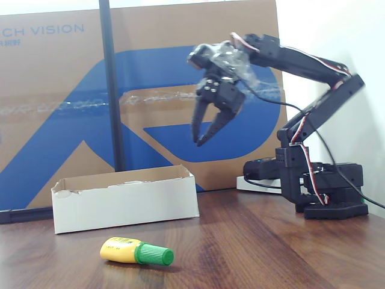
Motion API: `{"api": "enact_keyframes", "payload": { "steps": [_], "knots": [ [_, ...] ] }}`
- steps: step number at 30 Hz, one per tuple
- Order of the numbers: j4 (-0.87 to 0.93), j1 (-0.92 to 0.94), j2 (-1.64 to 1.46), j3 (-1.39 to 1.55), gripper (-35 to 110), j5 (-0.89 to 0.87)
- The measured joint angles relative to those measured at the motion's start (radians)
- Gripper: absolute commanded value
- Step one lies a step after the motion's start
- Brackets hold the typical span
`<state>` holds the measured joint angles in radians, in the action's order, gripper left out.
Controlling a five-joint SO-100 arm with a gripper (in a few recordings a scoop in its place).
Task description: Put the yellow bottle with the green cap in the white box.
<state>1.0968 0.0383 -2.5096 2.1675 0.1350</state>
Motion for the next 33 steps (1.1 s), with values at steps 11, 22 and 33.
{"api": "enact_keyframes", "payload": {
  "steps": [11, 22, 33],
  "knots": [
    [-0.031, -0.293, 0.238, -0.199, 12, 0.017],
    [-0.175, -0.569, 0.423, -0.112, 17, 0.123],
    [-0.252, -0.436, 0.514, -0.092, 21, 0.158]
  ]
}}
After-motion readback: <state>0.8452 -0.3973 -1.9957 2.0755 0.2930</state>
